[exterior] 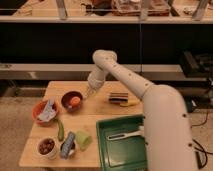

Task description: Place fork in tray

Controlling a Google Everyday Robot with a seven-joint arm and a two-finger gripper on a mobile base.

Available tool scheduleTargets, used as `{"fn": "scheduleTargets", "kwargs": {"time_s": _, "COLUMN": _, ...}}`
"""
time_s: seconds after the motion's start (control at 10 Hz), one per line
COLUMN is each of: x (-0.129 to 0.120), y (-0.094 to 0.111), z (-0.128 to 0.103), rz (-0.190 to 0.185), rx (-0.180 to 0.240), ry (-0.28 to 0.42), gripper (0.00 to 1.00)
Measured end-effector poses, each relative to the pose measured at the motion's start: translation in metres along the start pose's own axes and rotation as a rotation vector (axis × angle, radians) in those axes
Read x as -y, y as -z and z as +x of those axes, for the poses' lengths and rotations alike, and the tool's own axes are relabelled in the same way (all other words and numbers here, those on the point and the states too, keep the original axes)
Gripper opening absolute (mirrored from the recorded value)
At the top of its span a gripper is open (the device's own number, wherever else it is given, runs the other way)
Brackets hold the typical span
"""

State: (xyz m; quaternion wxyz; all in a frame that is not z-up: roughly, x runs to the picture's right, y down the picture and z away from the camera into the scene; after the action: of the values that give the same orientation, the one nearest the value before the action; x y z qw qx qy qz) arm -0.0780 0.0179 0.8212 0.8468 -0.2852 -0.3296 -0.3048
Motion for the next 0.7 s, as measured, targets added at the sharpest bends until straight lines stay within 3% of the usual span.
{"fn": "scheduleTargets", "kwargs": {"time_s": 0.3, "x": -0.041, "y": 0.066, "z": 0.007, "rz": 0.065, "rx": -0.159, "ry": -0.033, "gripper": 0.00}}
{"fn": "scheduleTargets", "kwargs": {"time_s": 0.5, "x": -0.082, "y": 0.094, "z": 0.028, "rz": 0.087, "rx": -0.243, "ry": -0.145, "gripper": 0.00}}
{"fn": "scheduleTargets", "kwargs": {"time_s": 0.7, "x": -0.129, "y": 0.099, "z": 0.048, "rz": 0.084, "rx": -0.335, "ry": -0.304, "gripper": 0.00}}
